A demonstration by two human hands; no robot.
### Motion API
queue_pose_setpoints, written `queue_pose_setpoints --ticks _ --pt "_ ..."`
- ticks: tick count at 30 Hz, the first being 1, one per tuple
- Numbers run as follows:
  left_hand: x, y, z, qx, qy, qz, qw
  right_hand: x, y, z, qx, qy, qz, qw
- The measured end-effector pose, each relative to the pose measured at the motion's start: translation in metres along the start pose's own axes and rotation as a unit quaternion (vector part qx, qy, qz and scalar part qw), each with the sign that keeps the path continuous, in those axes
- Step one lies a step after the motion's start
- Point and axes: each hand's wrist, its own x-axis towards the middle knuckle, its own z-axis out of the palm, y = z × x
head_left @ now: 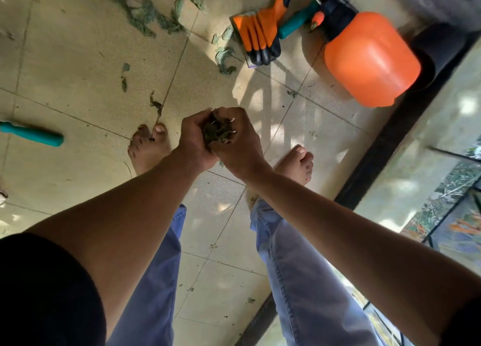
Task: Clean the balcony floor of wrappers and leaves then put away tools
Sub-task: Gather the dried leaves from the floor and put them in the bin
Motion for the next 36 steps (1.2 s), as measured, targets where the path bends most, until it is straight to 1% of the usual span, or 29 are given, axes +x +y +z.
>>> queue_pose_setpoints --ticks 2,6,8,10,12,13,14,16,18,20,21,25,27,29,30,32,36 --pt "-0.002 0.004 -0.004 -0.009 -0.009 -0.002 1.000 -0.008 -0.004 0.001 0.012 -0.001 -0.026 1.000" --pt "-0.002 0.011 -0.010 -0.019 0.014 -0.001 1.000 -0.017 -0.008 -0.003 0.016 -0.002 -0.025 1.000" --pt "0.001 0.013 -0.014 -0.026 0.031 0.002 0.999 -0.015 -0.007 -0.009 0.022 0.013 -0.032 0.999" --pt "0.004 0.015 -0.017 -0.066 0.028 -0.002 0.997 -0.008 0.000 -0.018 0.001 0.042 -0.034 0.999" --pt "0.007 0.019 -0.021 -0.086 0.040 0.002 0.995 0.006 0.021 -0.028 -0.060 0.065 -0.007 0.996" --pt "0.009 0.022 -0.024 -0.085 0.045 0.006 0.995 0.015 0.035 -0.032 -0.107 0.061 0.015 0.992" --pt "0.009 0.024 -0.028 -0.072 0.048 0.011 0.996 0.022 0.049 -0.036 -0.160 0.040 0.038 0.986" --pt "0.009 0.028 -0.034 -0.041 0.049 0.012 0.998 0.030 0.074 -0.039 -0.269 -0.029 0.078 0.960" --pt "0.011 0.031 -0.042 -0.045 0.043 0.004 0.998 0.029 0.092 -0.036 -0.367 -0.080 0.087 0.923" --pt "0.009 0.032 -0.048 -0.048 0.038 -0.002 0.998 0.022 0.109 -0.027 -0.441 -0.077 0.092 0.890" --pt "0.008 0.031 -0.051 -0.042 0.036 -0.007 0.998 0.018 0.118 -0.022 -0.449 -0.067 0.098 0.886" --pt "0.004 0.027 -0.063 -0.025 0.035 -0.031 0.999 0.012 0.148 -0.003 -0.381 -0.004 0.124 0.916" --pt "0.004 0.029 -0.066 -0.038 0.032 -0.033 0.998 0.014 0.146 0.004 -0.322 0.034 0.140 0.936" --pt "0.003 0.033 -0.068 -0.044 0.027 -0.025 0.998 0.017 0.140 0.012 -0.247 0.054 0.133 0.958" --pt "0.002 0.035 -0.068 -0.044 0.027 -0.021 0.998 0.020 0.135 0.016 -0.224 0.057 0.118 0.966" --pt "0.000 0.037 -0.068 -0.047 0.032 -0.016 0.998 0.027 0.126 0.025 -0.212 0.049 0.081 0.973" --pt "-0.001 0.039 -0.066 -0.043 0.041 -0.015 0.998 0.035 0.114 0.039 -0.210 -0.020 0.017 0.977"
